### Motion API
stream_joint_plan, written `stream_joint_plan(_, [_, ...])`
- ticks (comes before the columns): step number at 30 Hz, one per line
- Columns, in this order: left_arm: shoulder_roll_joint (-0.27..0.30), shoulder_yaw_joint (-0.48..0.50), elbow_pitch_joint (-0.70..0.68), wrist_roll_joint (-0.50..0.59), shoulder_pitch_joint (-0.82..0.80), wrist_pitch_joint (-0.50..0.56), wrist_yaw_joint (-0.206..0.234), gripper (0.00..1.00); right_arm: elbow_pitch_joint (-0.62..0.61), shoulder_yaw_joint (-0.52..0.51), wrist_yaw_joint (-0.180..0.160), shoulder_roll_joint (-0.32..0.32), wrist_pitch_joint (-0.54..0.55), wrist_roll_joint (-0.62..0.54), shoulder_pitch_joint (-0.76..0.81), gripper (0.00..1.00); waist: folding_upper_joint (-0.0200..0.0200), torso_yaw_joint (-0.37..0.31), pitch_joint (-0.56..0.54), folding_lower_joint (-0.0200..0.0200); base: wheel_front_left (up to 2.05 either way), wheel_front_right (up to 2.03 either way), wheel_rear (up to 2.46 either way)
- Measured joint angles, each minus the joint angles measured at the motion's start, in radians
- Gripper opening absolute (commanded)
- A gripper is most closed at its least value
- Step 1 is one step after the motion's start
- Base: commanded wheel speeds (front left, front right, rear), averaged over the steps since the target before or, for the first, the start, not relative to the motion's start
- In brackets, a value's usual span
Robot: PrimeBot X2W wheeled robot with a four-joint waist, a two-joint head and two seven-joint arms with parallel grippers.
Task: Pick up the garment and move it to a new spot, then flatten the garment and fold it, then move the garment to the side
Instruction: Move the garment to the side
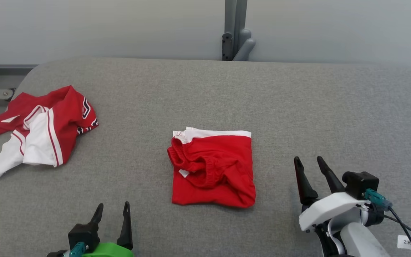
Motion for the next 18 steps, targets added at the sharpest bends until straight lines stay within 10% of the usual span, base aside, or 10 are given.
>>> stream_joint_plan(18, [0.0, -0.068, 0.008, -0.045, -0.067, 0.0, 0.009, 1.0, 0.293, 0.126, 0.0, 0.0, 0.0, 0.061, -0.217, 1.0, 0.0, 0.127, 0.109, 0.0, 0.0, 0.0, 0.0])
